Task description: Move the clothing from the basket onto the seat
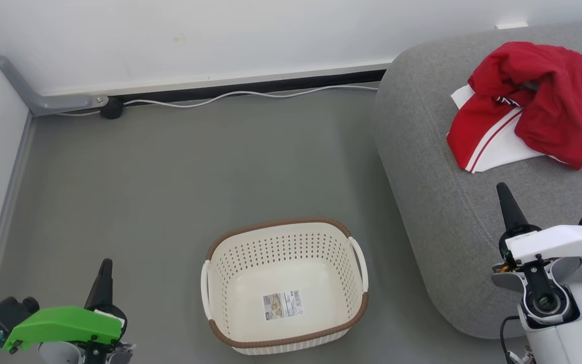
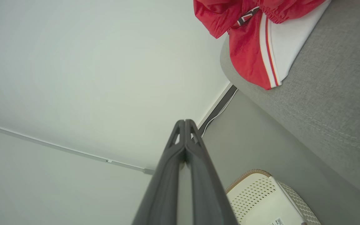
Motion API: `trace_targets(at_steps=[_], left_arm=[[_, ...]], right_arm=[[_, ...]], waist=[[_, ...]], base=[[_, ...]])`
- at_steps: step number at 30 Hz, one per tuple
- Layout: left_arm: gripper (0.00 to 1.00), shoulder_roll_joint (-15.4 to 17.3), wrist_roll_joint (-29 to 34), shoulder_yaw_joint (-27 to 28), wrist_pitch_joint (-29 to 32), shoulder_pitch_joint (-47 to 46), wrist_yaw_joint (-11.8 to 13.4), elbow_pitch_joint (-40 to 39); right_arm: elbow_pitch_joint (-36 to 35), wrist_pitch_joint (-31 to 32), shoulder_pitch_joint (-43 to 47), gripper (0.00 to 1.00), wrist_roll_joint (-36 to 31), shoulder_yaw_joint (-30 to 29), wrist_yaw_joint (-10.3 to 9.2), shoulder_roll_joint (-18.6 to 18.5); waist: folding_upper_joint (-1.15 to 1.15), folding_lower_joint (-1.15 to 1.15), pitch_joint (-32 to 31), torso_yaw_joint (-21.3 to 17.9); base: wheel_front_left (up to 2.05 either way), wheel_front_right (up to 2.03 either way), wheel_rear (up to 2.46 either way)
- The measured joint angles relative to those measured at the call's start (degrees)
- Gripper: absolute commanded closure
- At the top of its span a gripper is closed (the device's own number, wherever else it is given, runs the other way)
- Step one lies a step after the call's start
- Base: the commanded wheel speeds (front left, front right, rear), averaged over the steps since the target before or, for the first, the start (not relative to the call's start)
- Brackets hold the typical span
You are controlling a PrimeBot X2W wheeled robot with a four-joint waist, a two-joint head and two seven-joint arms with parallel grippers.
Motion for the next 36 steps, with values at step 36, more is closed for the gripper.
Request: trace_targets(at_steps=[36], left_arm=[[1.00,-1.58,-26.11,4.39,4.99,-3.02,-5.09,4.22]], right_arm=[[-2.31,5.77,2.48,1.00,27.55,-6.98,2.32,1.81]], waist=[[0.00,0.00,-1.02,0.56]], base=[[0.00,0.00,0.00]])
